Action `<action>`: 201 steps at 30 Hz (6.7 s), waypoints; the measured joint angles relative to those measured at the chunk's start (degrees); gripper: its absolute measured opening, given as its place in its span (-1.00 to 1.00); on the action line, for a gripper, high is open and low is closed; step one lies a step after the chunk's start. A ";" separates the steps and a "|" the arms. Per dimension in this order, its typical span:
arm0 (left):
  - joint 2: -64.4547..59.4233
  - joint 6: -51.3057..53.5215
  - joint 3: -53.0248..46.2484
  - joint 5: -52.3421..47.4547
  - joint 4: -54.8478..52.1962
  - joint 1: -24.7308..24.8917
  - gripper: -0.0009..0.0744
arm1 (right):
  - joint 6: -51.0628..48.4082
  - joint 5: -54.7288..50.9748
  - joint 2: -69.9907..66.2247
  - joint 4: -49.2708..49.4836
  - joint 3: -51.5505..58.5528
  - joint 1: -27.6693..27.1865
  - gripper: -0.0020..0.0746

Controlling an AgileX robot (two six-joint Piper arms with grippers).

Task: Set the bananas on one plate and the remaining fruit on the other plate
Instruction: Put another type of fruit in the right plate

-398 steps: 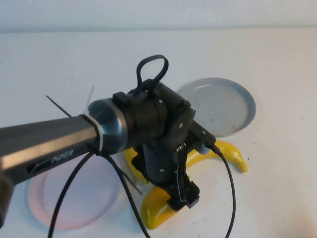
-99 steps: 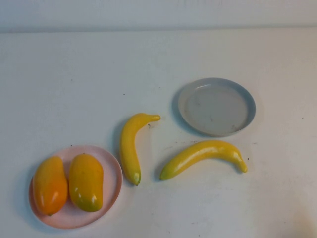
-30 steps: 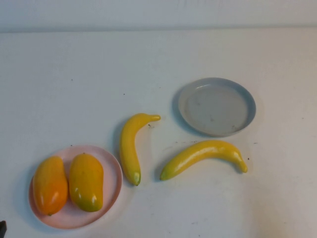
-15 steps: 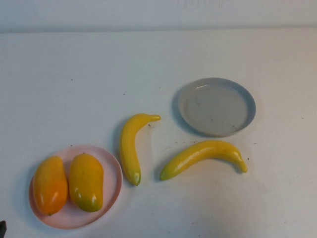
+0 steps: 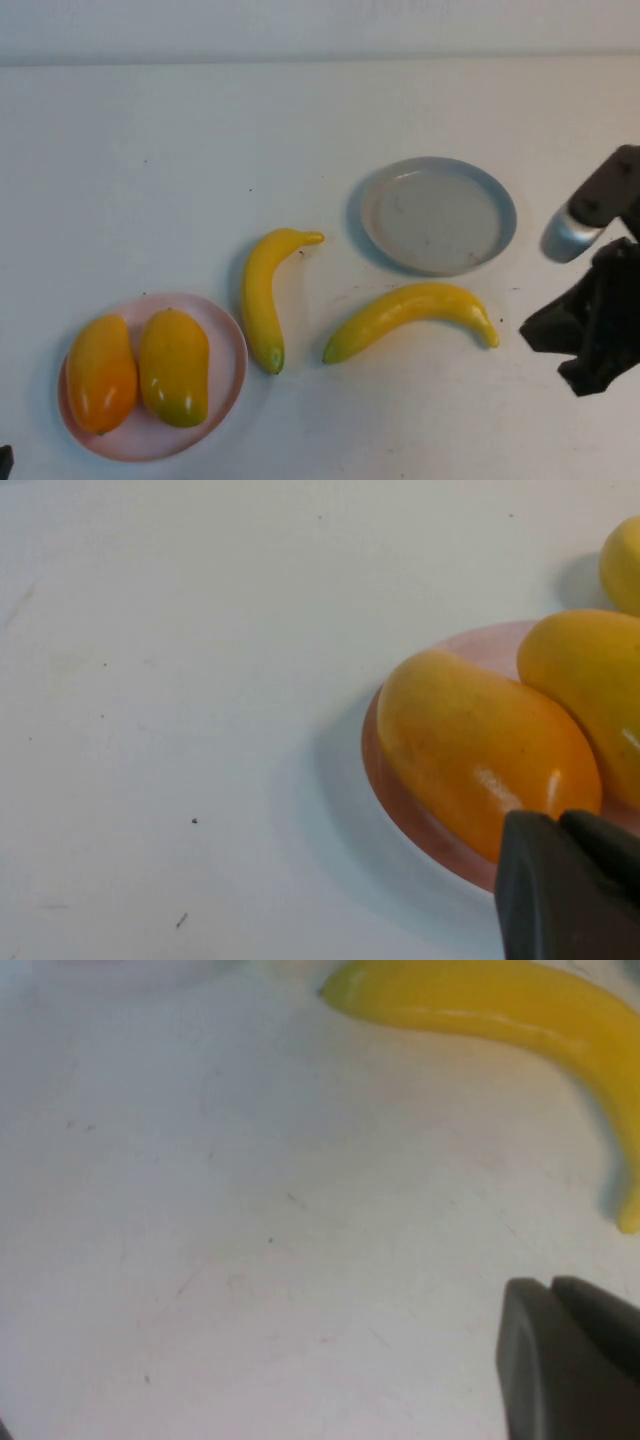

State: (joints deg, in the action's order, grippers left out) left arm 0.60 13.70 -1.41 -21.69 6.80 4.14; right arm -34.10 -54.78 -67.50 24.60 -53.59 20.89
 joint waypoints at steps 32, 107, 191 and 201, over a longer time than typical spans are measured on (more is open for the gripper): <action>0.00 0.00 0.00 0.00 0.00 0.00 -0.99 | -31.56 5.48 -38.29 -12.12 -24.33 13.41 0.23; 0.00 0.00 0.00 0.00 0.00 0.00 -0.99 | 22.86 9.25 -54.12 -19.22 -44.65 -2.52 -0.07; 0.09 0.00 0.00 0.00 0.00 0.00 -0.99 | 41.77 -1.94 -57.30 -21.35 -58.83 6.64 -0.16; 0.09 0.00 0.00 0.00 0.00 0.00 -0.99 | 41.77 -0.19 -60.71 -21.49 -58.87 4.77 -0.16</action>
State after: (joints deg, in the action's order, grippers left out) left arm 0.70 13.70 -1.41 -21.69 6.80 4.14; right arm 7.67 -54.97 -128.21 3.11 -112.46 25.65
